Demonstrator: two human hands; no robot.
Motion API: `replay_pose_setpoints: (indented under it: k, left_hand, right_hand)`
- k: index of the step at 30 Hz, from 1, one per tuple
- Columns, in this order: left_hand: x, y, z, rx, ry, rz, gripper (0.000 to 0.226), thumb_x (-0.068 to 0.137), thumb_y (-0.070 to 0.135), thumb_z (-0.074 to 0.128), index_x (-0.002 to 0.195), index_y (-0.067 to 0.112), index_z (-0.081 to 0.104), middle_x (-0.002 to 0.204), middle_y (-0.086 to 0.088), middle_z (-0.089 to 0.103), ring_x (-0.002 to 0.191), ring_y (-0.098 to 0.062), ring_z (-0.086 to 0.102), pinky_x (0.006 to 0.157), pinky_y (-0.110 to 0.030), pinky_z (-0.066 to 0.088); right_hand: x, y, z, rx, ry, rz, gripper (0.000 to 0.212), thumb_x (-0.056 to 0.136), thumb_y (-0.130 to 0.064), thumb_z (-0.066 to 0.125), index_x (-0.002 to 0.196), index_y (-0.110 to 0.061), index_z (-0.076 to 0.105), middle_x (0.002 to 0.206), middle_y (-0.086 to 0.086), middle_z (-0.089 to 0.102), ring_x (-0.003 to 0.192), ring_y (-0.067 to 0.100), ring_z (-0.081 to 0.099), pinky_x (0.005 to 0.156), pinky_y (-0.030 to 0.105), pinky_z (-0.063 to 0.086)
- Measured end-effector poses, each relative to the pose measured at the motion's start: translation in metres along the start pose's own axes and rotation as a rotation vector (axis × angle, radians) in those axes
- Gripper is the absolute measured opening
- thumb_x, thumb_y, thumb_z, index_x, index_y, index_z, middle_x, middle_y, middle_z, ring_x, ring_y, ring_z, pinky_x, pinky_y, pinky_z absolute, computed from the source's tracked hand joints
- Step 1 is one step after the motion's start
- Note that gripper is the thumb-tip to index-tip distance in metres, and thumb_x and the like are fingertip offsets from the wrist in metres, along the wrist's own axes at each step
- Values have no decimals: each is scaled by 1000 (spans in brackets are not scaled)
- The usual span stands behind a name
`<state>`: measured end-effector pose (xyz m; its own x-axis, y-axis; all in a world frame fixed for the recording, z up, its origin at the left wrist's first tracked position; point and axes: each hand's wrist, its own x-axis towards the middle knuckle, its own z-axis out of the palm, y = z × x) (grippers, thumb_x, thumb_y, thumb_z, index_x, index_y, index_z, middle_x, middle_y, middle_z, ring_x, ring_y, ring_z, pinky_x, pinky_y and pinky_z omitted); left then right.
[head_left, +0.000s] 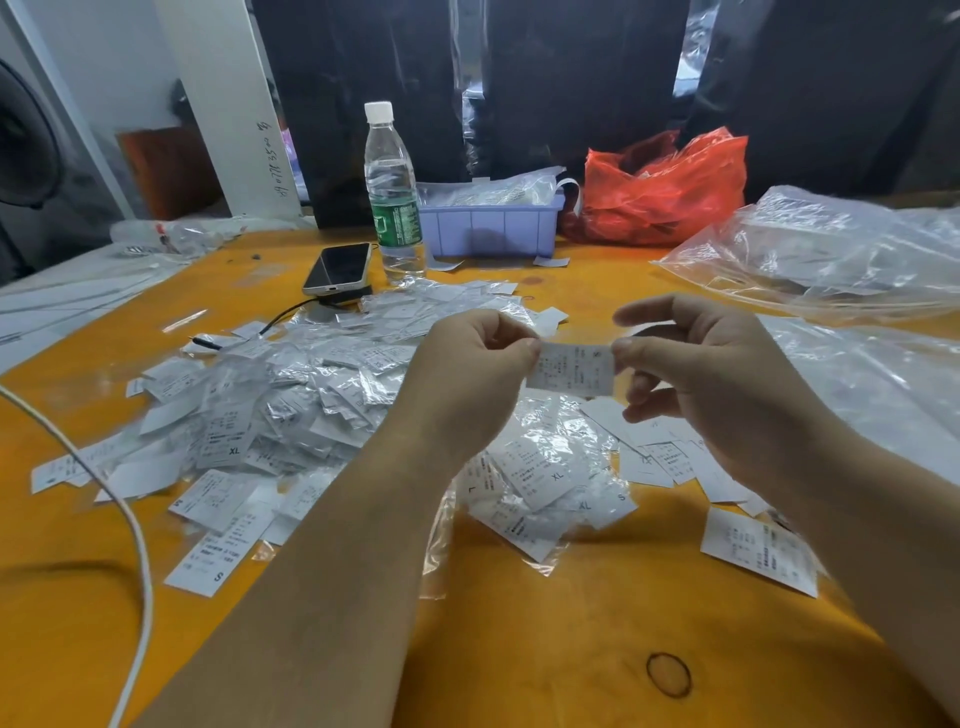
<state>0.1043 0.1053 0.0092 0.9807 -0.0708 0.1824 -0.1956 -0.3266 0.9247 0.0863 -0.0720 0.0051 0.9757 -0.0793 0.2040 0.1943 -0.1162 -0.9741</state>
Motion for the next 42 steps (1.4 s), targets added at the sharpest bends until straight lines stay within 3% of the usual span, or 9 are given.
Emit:
replay_pose_setpoints:
  k: [2, 5, 8, 12, 17, 23, 30, 38, 42]
  left_hand:
    - [3, -3, -4, 168, 23, 6, 19, 96, 19, 56, 82, 24, 67, 77, 8, 66, 63, -7, 53, 45, -14, 45]
    - [7, -9, -9, 387, 76, -26, 16, 93, 19, 57, 82, 29, 65, 84, 10, 65, 73, -8, 56, 53, -21, 44]
    - [8, -12, -11, 533, 120, -64, 10, 86, 19, 62, 85, 27, 66, 86, 7, 65, 80, -11, 59, 61, -27, 47]
    - [6, -13, -12, 617, 154, -78, 16, 82, 19, 65, 96, 27, 63, 90, 7, 61, 84, -15, 58, 60, -27, 43]
    - [3, -13, -8, 606, 130, -28, 12, 84, 23, 64, 94, 29, 62, 87, 10, 56, 83, -14, 57, 56, -25, 42]
    - [-1, -12, 1, 506, 27, 57, 7, 85, 30, 66, 85, 34, 61, 79, 14, 56, 77, -7, 56, 58, -25, 42]
    - [-5, -13, 6, 533, -38, 106, 5, 87, 34, 65, 91, 32, 64, 77, 15, 56, 74, -3, 55, 59, -24, 42]
    - [-4, -11, 8, 379, -115, 65, 15, 87, 39, 66, 100, 35, 59, 71, 10, 59, 59, -2, 54, 50, -21, 36]
    - [-6, -8, 11, 291, -155, 103, 16, 90, 43, 63, 85, 27, 67, 67, 8, 59, 46, 2, 49, 41, -13, 32]
  right_hand:
    - [3, 0, -4, -74, 32, 8, 16, 89, -2, 63, 101, -12, 64, 72, 3, 73, 57, 14, 59, 56, 32, 57]
    - [5, 7, -8, -492, 25, -78, 17, 90, -6, 60, 101, -17, 66, 84, -1, 71, 70, 13, 65, 64, 32, 57]
    - [4, 13, -8, -828, -105, -49, 24, 88, -15, 65, 110, -26, 64, 106, -10, 62, 91, 8, 58, 66, 19, 42]
    - [1, 16, -4, -1009, -230, 70, 42, 85, -24, 71, 124, -28, 56, 108, -11, 45, 101, 10, 44, 78, 25, 37]
    - [2, 20, -5, -999, -198, -7, 36, 89, -17, 66, 123, -25, 59, 104, -10, 58, 92, 10, 55, 70, 22, 42]
    - [4, 23, -6, -973, -170, -70, 32, 88, -7, 60, 116, -23, 63, 93, -13, 59, 81, 4, 55, 63, 19, 43]
    - [6, 24, -4, -902, -92, -133, 29, 87, -1, 56, 104, -20, 68, 82, -10, 62, 74, 5, 57, 61, 22, 45]
    - [2, 9, -2, -453, -66, -161, 29, 85, 4, 60, 92, -22, 69, 75, -5, 72, 62, 6, 64, 53, 20, 51]
    - [-1, 4, 1, -286, -144, -98, 31, 81, 11, 59, 90, -17, 69, 77, 1, 72, 62, 5, 61, 54, 19, 45]
